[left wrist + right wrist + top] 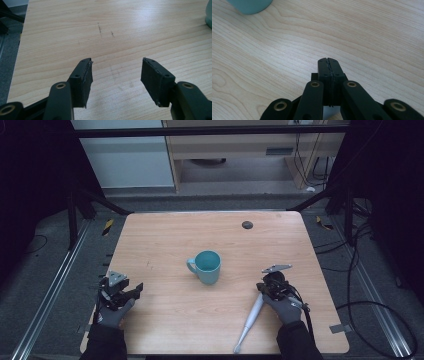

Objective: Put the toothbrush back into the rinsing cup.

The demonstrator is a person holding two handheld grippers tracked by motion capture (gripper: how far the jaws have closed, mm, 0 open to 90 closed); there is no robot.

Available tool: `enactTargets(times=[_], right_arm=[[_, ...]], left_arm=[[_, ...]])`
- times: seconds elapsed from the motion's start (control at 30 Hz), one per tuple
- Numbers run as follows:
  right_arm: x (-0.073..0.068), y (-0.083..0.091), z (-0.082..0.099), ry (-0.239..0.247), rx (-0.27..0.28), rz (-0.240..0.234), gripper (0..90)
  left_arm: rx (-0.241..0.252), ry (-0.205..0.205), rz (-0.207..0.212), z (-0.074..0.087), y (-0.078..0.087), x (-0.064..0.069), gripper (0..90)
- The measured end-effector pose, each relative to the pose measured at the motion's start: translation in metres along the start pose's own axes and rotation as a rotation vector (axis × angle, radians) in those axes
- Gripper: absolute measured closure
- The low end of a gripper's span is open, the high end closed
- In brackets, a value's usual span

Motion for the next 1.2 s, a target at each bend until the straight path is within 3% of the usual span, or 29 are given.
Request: enactTargets(times=[0.37,1.2], right_arm=[[0.004,0.003,0.003,-0.001,-0.005,0.025,89.8],[0.008,0.009,0.013,-0.014,-0.012,0.029,89.6]], left_arm=[[0.002,0.000,0.000,0.000,0.001,0.000,41.7],[0.005,0.003,0.002,0.000,0.002,0.000,41.7]])
Point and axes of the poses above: each handheld gripper's, and its own axes: y roughly backward along the jaws, z roughly out of its underside, x roughly to its right, the point moved 1 cm from there along -y, roughly forward along the jaws, and after that the axes turned 1 degree about z, right-handed, at the moved point
